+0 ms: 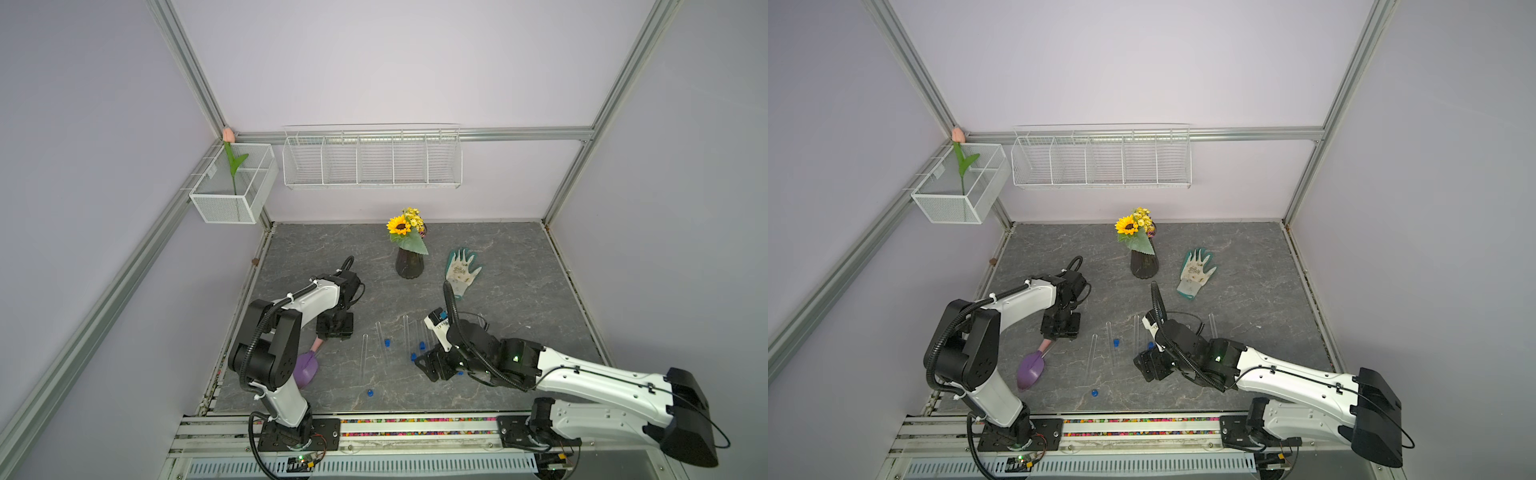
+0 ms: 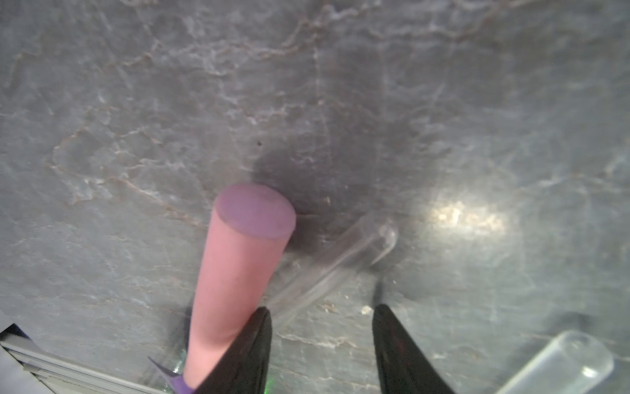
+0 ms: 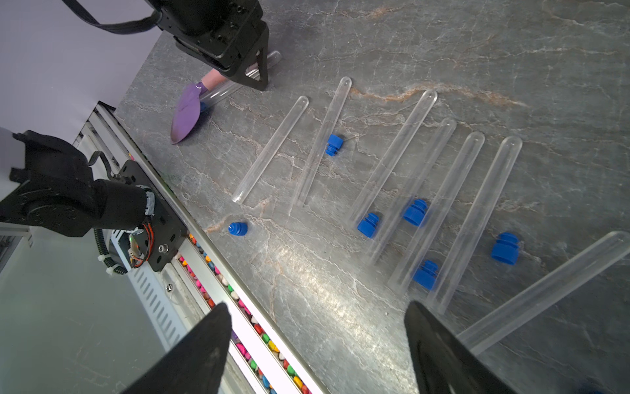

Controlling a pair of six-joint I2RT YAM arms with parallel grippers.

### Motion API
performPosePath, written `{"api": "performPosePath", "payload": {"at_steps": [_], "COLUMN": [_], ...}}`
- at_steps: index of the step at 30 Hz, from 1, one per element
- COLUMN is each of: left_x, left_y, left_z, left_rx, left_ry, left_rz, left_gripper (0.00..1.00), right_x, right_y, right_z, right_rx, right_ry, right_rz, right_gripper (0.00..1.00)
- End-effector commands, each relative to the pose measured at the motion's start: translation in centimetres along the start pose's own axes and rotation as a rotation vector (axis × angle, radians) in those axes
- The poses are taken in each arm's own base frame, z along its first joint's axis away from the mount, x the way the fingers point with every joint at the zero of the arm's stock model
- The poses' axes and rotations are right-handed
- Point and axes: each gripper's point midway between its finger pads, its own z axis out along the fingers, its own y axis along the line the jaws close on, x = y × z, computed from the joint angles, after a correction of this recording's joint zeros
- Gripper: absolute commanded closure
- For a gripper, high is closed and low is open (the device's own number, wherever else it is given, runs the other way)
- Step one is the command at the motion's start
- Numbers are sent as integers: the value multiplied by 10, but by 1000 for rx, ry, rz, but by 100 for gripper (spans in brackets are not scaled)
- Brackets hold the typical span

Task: Remove stoppers from test tubes
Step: Adjust the test tube at the center of the board.

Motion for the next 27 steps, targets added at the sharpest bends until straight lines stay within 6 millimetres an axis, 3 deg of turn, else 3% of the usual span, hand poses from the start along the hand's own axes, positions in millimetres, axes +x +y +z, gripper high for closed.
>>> {"api": "performPosePath", "payload": {"at_steps": [1, 7, 18, 22, 27], "left_x": [-6, -11, 6, 10, 6], "left_y": [8, 14, -9, -24, -36], "left_z": [3, 6, 11, 3, -21], "left_rx": [-41, -54, 9, 84, 172], "left_ry": [11, 24, 65, 61, 1], "left_rz": [3, -5, 33, 33, 12], "left_gripper": [50, 50, 55, 57, 57], "right_x": [0, 2, 2, 2, 2], "right_y": [-2, -3, -6, -7, -5], "right_z": [1, 0, -2, -1, 5], "right_rx": [0, 2, 11, 13, 7], "right_ry": [-3, -5, -17, -16, -7], "right_rz": [14, 18, 20, 22, 27], "right_gripper": [17, 17, 16, 16, 15]}}
